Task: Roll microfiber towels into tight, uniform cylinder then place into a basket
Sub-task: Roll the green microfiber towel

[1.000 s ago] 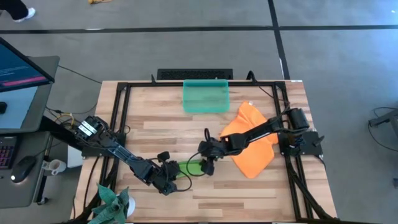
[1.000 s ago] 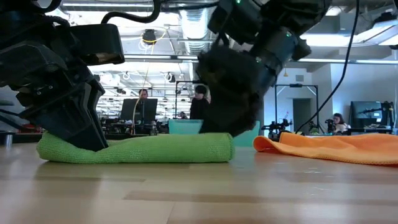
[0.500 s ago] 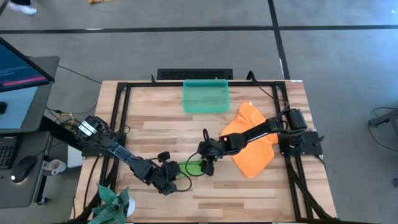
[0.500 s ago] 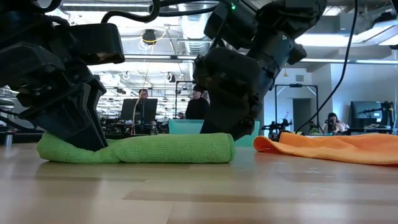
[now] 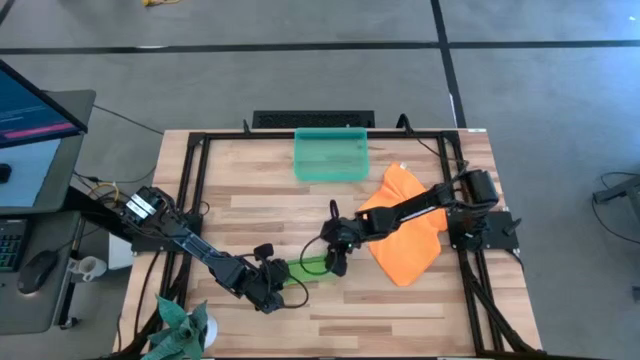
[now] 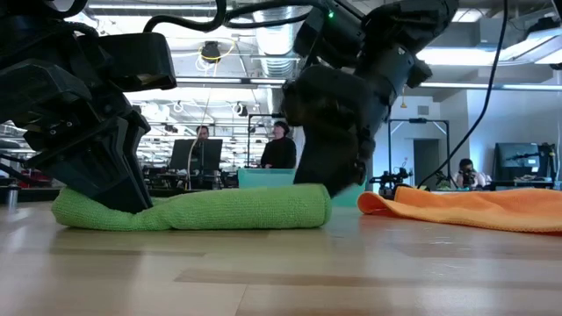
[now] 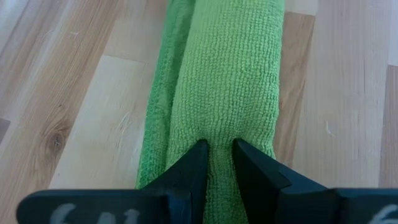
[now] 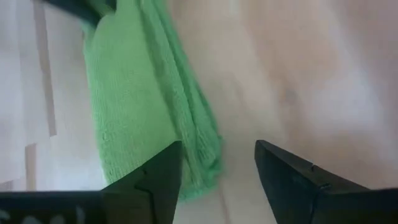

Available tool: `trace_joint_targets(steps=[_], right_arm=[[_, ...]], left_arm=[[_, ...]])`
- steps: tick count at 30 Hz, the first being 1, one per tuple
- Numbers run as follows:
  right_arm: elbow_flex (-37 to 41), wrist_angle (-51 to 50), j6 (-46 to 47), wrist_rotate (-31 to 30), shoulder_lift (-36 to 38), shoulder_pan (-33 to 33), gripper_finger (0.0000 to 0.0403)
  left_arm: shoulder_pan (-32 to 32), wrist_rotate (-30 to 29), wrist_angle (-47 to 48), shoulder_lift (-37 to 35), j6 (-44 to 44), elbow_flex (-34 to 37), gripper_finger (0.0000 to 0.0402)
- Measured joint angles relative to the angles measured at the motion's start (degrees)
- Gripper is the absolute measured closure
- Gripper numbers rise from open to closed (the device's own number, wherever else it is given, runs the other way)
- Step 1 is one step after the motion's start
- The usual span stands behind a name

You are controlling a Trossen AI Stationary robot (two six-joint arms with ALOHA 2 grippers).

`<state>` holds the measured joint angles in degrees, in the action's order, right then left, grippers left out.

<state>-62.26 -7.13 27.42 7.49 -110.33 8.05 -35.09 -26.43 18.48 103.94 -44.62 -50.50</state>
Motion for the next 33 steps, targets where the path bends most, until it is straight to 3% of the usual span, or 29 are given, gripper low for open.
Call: trace_joint_targets(steps=[5, 10, 15, 23, 33], right_arm=[[-0.19, -6.15, -0.72, 0.70, 5.82, -1.70, 0.0181], [2.48, -9.05, -2.17, -2.16, 12.02, 1.00, 0.0186], [9.14, -0.83, 1.73, -9.54, 13.76, 7.00, 0.0186], [14.43, 25.03, 13.07, -10.15, 7.06, 9.88, 0.0187], [12.71, 26.86, 13.14, -0.31, 5.03, 5.16, 0.0186]], left_arm=[[0.00, -0.01, 0.02, 0.00, 0.00, 0.00, 0.0327], [0.00, -0.07, 0.02, 0.00, 0.01, 0.00, 0.0327], [0.00, -0.07, 0.00, 0.00, -0.01, 0.00, 0.0327], [0.00, -0.11, -0.26, 0.00, -0.04, 0.02, 0.0327], [0.00, -0.29, -1.09, 0.01, 0.42, 0.07, 0.0327]])
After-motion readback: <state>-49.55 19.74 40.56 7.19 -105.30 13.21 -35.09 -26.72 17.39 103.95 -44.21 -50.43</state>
